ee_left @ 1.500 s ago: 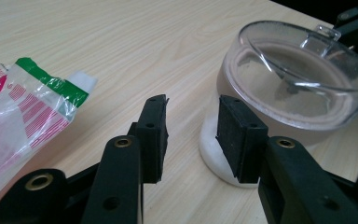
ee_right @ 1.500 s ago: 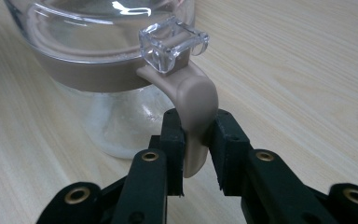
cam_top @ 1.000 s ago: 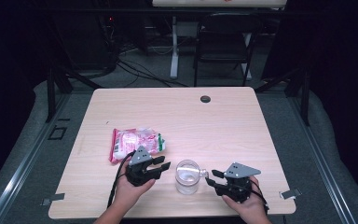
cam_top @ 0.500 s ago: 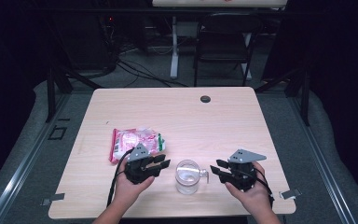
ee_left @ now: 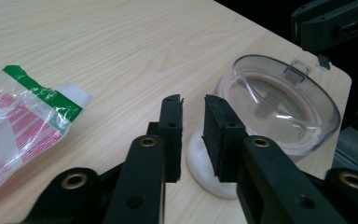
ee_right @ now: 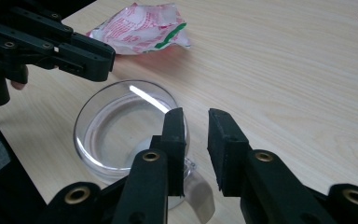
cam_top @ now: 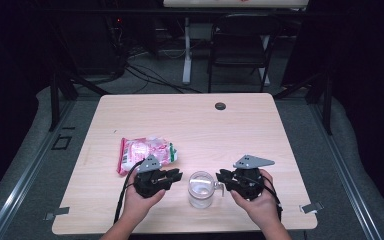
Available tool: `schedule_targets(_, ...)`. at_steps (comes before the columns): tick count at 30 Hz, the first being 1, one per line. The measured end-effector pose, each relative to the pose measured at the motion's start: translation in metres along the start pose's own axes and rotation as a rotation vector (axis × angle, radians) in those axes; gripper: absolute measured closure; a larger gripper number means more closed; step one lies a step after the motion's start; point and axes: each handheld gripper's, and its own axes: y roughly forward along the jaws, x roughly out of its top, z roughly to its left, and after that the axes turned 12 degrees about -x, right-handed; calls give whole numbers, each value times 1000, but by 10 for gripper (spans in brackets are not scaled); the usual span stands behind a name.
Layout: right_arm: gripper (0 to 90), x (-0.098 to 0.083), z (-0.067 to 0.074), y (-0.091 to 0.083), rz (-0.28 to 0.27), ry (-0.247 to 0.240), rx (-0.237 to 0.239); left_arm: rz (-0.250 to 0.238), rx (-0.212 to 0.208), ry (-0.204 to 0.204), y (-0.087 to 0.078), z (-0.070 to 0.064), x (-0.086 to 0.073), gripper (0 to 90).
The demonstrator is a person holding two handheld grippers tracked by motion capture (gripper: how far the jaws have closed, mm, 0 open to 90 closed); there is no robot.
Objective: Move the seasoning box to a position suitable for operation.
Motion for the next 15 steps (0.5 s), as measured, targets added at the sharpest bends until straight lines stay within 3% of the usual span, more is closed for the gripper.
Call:
schedule_targets(3,783,-5,3,0,-7,-14,-5,17,-8,2,2,-1,0,836)
schedule_targets(7,805,-8,4,3,-1,-8,-3,52,-64,32,5,-4,-1,883)
schedule_targets(15,805,-12,2,2,15,-1,-12,74,-104,32,7,-6,-2,899)
